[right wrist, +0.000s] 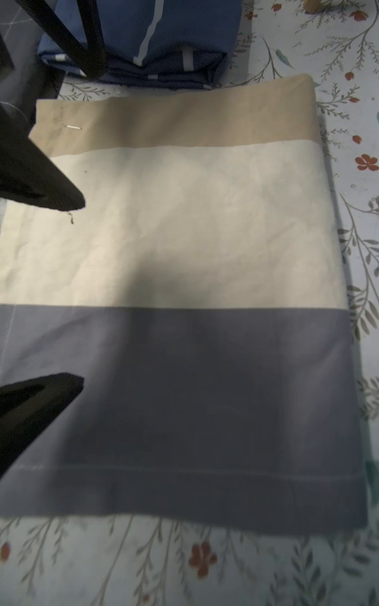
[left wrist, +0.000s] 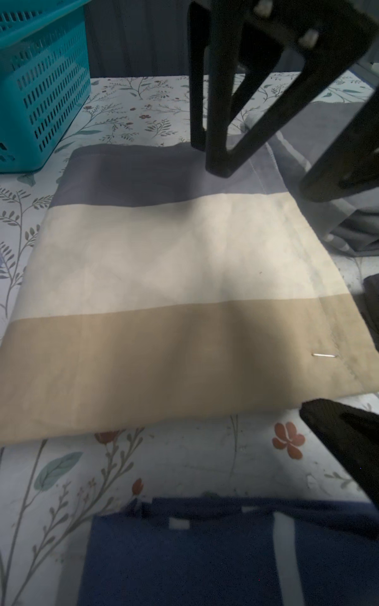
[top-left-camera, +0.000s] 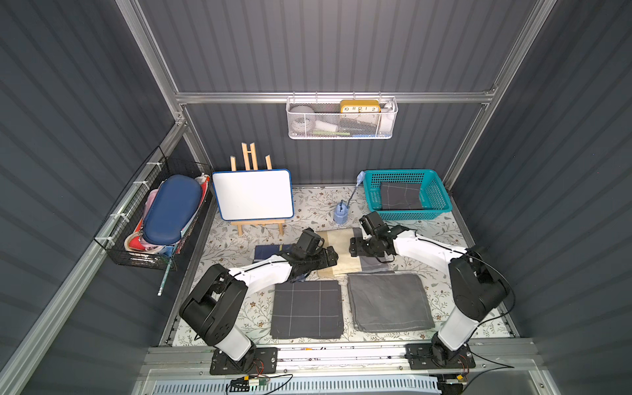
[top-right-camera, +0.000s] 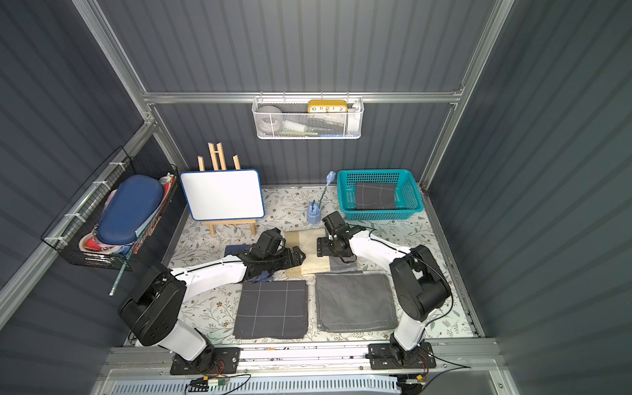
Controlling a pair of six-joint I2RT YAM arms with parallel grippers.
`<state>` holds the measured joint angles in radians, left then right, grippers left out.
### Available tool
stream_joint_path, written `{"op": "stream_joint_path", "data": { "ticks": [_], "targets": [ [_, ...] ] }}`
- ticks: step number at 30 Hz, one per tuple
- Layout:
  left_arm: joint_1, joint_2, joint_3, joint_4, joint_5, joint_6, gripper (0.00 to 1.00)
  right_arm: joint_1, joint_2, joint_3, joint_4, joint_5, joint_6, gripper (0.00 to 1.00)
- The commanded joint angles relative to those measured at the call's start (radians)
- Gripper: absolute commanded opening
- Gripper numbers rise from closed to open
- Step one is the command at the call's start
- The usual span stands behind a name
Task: Put the folded pillowcase in the basket
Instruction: Move the pillowcase to the center of the board.
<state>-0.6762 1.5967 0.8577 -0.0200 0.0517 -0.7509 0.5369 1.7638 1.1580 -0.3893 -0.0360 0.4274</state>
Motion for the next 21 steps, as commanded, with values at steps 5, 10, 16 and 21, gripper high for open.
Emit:
{"op": "stream_joint_path", "data": {
  "ticks": [5,10,16,21],
  "targets": [
    [0.020,0.028,0.036,-0.018,0.009,0.006,0.99,-0.002,0.071,0.036,-0.048,0.090,0.061,0.82],
    [0.020,0.069,0.057,-0.021,0.026,0.012,0.99,-0.041,0.095,-0.023,-0.056,0.095,0.096,0.82],
    [0.020,0.121,0.110,-0.033,0.049,0.026,1.00,-0.133,0.067,-0.100,-0.060,0.174,0.124,0.81],
    [0.020,0.180,0.177,-0.050,0.069,0.048,1.00,-0.230,0.012,-0.139,-0.052,0.129,0.092,0.80]
  ]
}}
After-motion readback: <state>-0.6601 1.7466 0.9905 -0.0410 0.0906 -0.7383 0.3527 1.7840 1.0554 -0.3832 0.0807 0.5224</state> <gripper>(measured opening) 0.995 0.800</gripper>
